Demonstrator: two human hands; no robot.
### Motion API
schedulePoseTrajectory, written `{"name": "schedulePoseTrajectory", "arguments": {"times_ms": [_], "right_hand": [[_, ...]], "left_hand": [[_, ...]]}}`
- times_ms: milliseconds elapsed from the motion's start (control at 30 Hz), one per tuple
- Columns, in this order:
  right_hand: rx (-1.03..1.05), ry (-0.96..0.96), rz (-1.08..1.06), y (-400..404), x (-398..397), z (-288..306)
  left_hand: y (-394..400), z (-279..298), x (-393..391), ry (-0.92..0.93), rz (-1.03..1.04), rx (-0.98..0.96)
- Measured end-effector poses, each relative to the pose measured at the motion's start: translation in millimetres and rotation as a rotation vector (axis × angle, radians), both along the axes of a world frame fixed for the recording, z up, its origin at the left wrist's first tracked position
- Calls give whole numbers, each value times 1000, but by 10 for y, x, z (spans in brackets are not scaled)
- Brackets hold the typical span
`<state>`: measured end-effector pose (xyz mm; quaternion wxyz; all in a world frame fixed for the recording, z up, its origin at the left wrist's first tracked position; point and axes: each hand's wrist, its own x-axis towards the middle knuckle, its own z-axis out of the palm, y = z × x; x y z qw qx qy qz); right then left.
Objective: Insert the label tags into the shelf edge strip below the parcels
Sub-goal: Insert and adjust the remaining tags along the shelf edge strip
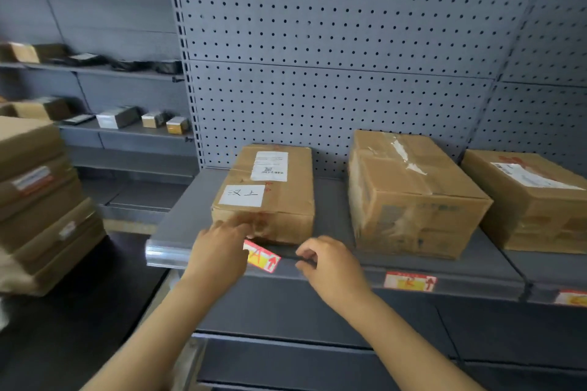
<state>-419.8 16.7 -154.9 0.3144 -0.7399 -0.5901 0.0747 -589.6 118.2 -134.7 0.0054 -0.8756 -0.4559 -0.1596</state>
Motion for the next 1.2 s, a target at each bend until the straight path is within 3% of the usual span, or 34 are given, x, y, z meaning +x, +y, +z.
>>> {"name": "schedulePoseTrajectory", "arguments": {"times_ms": [200, 600, 1200], "right_hand": [[-45, -58, -95, 291, -555, 50], [-77, -177, -196, 492, -721, 51], [-104, -308, -152, 389, -750, -80]], "left_hand": [[365, 12, -444, -23, -106, -26], [456, -103, -475, -67, -305, -19], [367, -332, -417, 30, -269, 24]]}}
